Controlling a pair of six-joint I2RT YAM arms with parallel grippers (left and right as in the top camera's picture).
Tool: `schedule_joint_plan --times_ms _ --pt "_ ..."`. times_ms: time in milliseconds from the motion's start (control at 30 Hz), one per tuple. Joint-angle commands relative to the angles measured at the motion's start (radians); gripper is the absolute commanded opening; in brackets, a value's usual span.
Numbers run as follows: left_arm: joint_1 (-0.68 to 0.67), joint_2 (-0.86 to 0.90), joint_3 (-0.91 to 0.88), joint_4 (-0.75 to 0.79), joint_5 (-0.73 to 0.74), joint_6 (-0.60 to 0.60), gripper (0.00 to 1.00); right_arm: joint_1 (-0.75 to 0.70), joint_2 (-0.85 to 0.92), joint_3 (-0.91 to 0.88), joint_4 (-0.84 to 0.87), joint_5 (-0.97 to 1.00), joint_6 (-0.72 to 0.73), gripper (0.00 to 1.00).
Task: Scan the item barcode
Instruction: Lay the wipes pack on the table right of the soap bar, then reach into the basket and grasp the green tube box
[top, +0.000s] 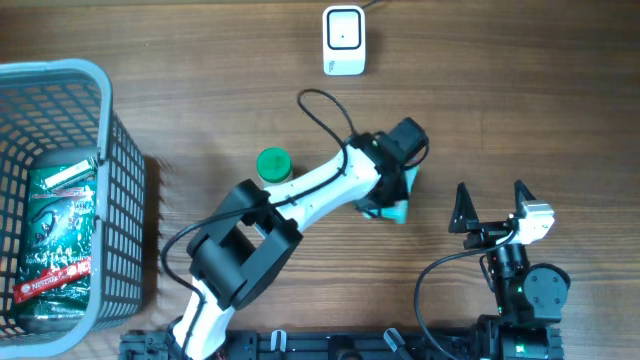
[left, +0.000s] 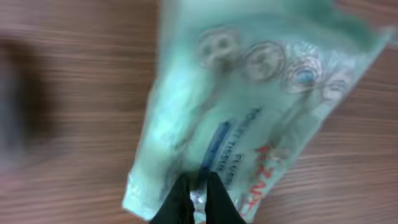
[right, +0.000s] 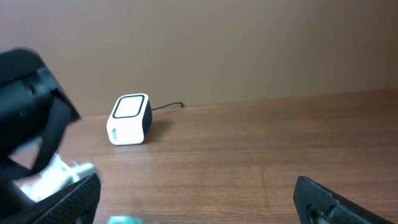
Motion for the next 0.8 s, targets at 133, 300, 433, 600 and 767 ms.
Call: schedule_joint_plan --times_ms 133,300,433,600,767 --pt "0.167 -0.359 0.423 -0.351 -0.550 0.128 1.00 -0.002 -0.005 -0.001 0.005 -0.016 -0.018 1.00" --pt "0.377 -0.650 0.496 -0.483 -0.816 0.090 1.00 -0.002 -0.005 -0.001 0.005 -0.016 -0.018 1.00" --pt "0.797 -0.695 0.489 -0.758 -0.812 -0.278 1.00 -0.002 -0.005 -0.001 0.005 -0.016 -0.018 1.00" --pt "1.318 -0.619 0.350 -0.785 -0.525 -0.357 1.00 -0.002 -0.005 -0.001 0.005 -0.016 -0.018 1.00" --pt "1.508 -0.434 0.235 -0.676 -0.428 -0.357 1.00 -0.002 -0.005 -0.001 0.005 -0.016 -0.018 1.00"
